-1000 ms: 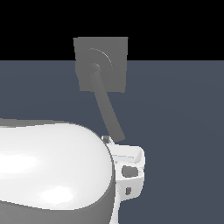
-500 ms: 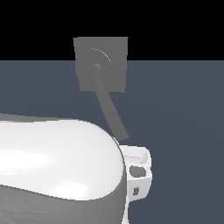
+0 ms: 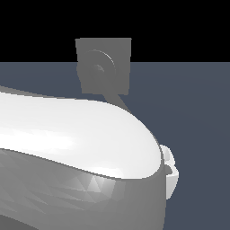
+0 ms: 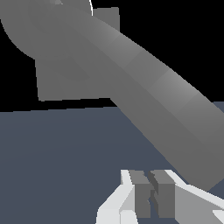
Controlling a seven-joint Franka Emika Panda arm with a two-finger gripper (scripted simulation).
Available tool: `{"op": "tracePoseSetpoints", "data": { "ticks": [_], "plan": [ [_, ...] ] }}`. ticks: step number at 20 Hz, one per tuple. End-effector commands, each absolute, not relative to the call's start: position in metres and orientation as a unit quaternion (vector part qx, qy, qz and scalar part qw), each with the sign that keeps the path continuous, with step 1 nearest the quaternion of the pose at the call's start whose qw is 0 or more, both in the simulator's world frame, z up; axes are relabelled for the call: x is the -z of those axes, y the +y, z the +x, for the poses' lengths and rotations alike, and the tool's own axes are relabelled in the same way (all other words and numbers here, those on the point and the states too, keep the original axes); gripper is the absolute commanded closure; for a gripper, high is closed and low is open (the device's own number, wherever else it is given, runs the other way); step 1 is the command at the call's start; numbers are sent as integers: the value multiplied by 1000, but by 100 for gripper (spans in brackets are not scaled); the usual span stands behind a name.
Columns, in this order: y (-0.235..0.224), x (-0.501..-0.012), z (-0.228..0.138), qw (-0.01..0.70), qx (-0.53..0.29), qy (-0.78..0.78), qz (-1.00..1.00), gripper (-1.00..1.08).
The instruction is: Turn on the faucet by rotating a designated handle.
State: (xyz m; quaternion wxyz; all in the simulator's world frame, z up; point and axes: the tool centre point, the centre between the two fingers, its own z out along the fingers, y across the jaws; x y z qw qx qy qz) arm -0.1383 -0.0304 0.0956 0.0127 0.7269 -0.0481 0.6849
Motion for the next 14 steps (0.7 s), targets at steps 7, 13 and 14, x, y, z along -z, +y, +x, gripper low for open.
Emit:
{"op": "tracePoseSetpoints", "data": {
  "ticks": [7,13,14],
  "plan": [
    [-61,-132,-135,19,-700,-50,712,108],
    [-78,-148,-135,20,-703,-50,710,108],
    [-81,-151,-136,20,-703,-49,709,108]
  ]
}}
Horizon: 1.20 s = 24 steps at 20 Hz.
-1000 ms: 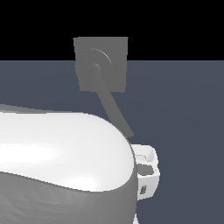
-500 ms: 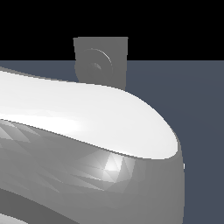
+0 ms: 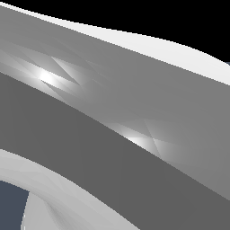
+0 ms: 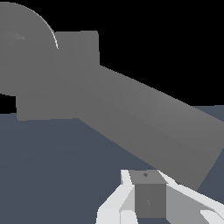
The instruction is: Turn on the faucet by rotating a designated handle.
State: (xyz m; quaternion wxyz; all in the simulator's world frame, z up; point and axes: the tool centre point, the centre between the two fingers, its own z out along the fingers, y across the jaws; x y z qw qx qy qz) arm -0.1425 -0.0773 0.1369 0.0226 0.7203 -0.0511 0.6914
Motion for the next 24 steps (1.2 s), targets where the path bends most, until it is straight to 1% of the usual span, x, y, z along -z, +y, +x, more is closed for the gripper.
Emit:
{"op": "tracePoseSetpoints", "data": {
  "ticks": [1,8,9,10,24],
  "plan": [
    [-83,-154,-136,21,-703,-49,709,108],
    [-102,-172,-136,22,-706,-49,706,108],
    [-102,-172,-136,22,-706,-49,706,108],
    [-103,-160,-142,25,-698,-55,714,108],
    [-109,-207,-140,24,-701,-53,711,108]
  ]
}}
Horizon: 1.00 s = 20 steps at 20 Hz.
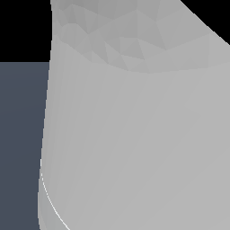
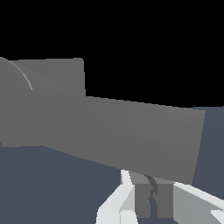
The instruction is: Turn on the faucet by rotating a designated handle.
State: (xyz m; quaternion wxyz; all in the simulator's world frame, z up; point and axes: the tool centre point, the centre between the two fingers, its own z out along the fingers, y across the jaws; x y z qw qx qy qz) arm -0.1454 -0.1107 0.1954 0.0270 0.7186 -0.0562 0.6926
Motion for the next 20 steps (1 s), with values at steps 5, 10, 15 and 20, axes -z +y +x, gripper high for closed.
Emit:
{"op": "tracePoseSetpoints", "data": {
  "ticks": [5,10,15,20],
  "plan": [
    [-112,-223,-140,24,-702,-53,710,108],
    [-114,-239,-140,23,-703,-52,709,108],
    [-116,-254,-139,23,-704,-51,708,108],
    [-118,-269,-139,23,-704,-51,708,108]
  ]
}}
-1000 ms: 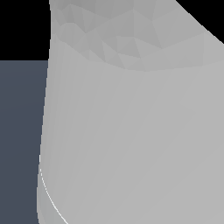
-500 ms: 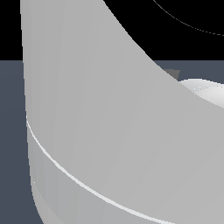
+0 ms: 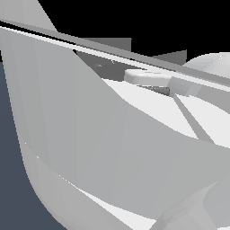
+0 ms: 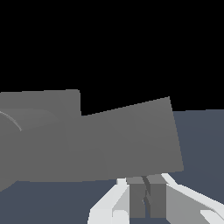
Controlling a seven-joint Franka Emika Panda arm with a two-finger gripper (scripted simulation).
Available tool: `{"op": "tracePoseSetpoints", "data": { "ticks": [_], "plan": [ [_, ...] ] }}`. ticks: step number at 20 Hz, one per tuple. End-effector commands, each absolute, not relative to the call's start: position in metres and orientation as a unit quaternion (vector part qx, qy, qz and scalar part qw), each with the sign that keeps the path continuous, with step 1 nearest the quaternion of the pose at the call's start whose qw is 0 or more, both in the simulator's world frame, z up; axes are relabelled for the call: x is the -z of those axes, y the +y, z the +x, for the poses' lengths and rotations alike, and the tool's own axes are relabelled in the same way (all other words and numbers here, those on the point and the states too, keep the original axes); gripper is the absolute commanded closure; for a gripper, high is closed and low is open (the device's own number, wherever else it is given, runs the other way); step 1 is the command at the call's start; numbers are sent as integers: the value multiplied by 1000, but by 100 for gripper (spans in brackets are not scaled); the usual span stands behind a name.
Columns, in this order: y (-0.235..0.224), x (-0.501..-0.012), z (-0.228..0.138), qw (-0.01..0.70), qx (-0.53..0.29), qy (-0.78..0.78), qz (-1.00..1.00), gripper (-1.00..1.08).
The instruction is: Turn on the faucet by rotating a designated handle.
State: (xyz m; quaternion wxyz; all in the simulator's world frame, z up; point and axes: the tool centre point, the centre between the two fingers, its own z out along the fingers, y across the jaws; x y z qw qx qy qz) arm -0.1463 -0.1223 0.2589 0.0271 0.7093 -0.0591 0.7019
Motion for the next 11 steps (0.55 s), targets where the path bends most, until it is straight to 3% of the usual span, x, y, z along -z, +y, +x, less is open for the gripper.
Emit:
{"op": "tracePoseSetpoints", "data": {
  "ticks": [1,11],
  "plan": [
    [-118,-272,-139,23,-705,-51,707,108],
    [-122,-297,-138,22,-706,-50,706,108]
  ]
}}
